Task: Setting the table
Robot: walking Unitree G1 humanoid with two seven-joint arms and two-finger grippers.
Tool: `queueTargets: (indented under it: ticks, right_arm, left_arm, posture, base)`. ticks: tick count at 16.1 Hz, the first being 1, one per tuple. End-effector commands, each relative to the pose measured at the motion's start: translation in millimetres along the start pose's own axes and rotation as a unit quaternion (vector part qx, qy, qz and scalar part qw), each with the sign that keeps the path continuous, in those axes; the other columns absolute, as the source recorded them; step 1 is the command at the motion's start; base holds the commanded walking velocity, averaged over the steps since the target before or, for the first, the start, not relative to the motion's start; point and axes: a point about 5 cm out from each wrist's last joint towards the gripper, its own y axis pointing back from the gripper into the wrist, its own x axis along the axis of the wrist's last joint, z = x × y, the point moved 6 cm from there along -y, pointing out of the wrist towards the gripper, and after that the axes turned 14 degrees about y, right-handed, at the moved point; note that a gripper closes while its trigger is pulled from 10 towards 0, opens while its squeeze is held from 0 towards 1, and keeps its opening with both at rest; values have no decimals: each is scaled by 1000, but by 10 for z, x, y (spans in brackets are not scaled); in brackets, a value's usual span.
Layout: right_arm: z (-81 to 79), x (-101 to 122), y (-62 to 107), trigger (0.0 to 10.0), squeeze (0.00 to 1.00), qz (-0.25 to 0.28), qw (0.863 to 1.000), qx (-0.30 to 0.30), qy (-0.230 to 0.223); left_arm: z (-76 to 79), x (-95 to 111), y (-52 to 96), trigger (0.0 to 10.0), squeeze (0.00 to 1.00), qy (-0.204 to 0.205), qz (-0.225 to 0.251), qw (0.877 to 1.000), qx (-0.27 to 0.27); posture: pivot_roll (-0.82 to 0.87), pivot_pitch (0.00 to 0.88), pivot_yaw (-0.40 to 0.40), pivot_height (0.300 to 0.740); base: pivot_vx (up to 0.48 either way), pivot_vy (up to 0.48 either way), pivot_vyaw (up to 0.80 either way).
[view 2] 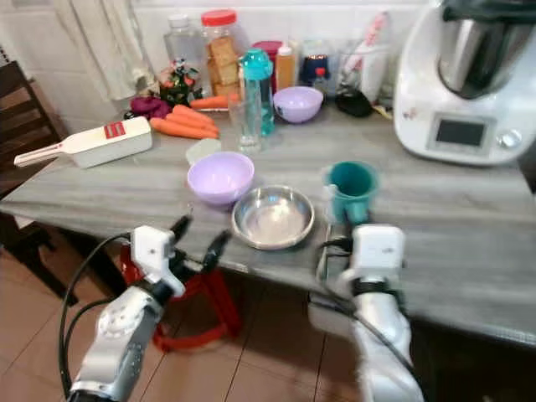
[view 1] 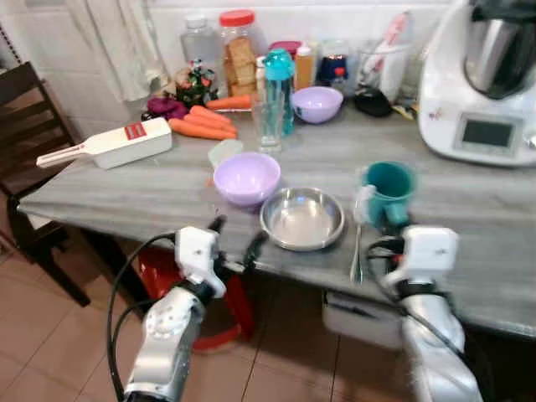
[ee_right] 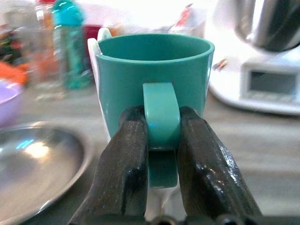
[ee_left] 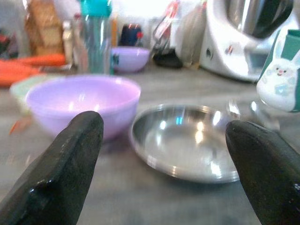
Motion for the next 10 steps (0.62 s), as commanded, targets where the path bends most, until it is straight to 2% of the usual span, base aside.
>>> queueTargets:
  ticks: [1, 3, 4, 6, 10]
  right_arm:
    - [-31, 234, -46, 10000, 0, 39, 999, -4, -3]
    - [7, 218, -53, 10000, 0, 37, 999, -9, 0]
    - [17, 205, -54, 10000, 0, 35, 999, -10, 2]
    - [62, 199, -71, 10000, 0, 33, 999, -15, 4]
    - [175, 207, -141, 10000, 0, 31, 999, -21, 7]
  left_arm:
    - [-48, 117, 38, 10000, 0, -12, 7, 1000, -3]
    - [-25, 105, 41, 10000, 0, -5, 5, 1000, -7]
    - [-10, 98, 62, 10000, 0, 2, 6, 1000, -10]
    - [20, 81, 151, 10000, 0, 8, -1, 1000, -19]
    - [63, -29, 408, 10000, 0, 37, -41, 996, -74]
  posture:
    - [-3, 0, 50, 740]
    - [-3, 0, 44, 740]
    - [-3, 0, 44, 740]
    - [-7, 0, 40, 740]
    - [-12, 0, 34, 740]
  base:
    - [416, 0, 0]
    - [392, 0, 0]
    - [0, 0, 0]
    - [0, 0, 0]
    - [0, 0, 0]
